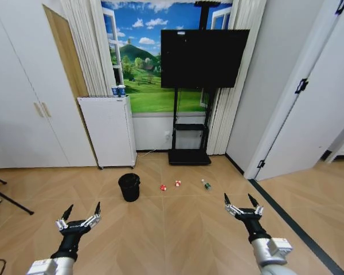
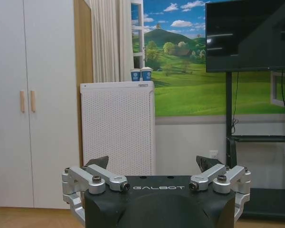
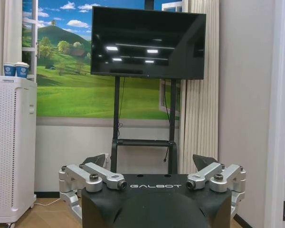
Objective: Pick up the trash bin and place the garbage on the floor into it.
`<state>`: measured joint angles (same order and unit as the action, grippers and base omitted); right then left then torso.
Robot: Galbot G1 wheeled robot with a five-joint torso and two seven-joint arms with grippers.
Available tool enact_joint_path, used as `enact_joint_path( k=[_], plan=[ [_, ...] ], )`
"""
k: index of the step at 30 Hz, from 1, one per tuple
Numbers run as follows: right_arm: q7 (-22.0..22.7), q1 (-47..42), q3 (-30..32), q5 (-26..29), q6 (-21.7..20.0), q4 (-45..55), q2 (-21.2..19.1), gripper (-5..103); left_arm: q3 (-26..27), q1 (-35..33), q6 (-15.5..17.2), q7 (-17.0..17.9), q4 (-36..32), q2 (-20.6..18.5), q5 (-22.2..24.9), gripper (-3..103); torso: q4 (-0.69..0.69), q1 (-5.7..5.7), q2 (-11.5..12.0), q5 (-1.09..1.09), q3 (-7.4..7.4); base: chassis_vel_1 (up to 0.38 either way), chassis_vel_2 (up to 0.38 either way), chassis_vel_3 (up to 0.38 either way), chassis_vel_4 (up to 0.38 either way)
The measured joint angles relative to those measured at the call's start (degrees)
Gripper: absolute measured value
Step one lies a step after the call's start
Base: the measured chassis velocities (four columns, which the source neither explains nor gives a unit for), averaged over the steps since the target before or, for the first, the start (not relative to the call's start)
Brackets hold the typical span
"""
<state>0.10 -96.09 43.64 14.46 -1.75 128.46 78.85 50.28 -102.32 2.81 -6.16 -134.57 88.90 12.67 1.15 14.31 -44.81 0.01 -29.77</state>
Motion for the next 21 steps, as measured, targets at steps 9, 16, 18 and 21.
enact_joint_path(
  k=[9,16,18,21],
  plan=[
    [0.0,0.0,0.0,0.0,0.2,-0.1,0.0,100,-0.2,0.0,-0.2,-0.1,0.3,0.0,0.0,100,-0.02,-0.02,0.1,0.00,0.03,-0.333,0.326,0.331,-0.340],
    [0.1,0.0,-0.1,0.0,0.3,-0.2,0.0,100,-0.4,0.0,-0.2,-0.1,0.4,0.0,0.0,100,-0.01,-0.04,0.1,-0.02,0.06,-0.357,0.361,0.358,-0.368],
    [0.1,0.0,-0.1,0.0,0.3,-0.2,-0.1,100,-0.4,0.0,-0.2,-0.1,0.4,0.0,0.0,100,-0.02,-0.05,0.1,0.00,0.06,-0.335,0.344,0.353,-0.346],
    [0.1,0.0,-0.1,0.0,0.3,-0.2,-0.1,100,-0.4,-0.1,-0.2,-0.1,0.4,0.0,0.1,100,-0.01,-0.06,0.1,-0.03,0.07,-0.348,0.351,0.345,-0.360]
  ],
)
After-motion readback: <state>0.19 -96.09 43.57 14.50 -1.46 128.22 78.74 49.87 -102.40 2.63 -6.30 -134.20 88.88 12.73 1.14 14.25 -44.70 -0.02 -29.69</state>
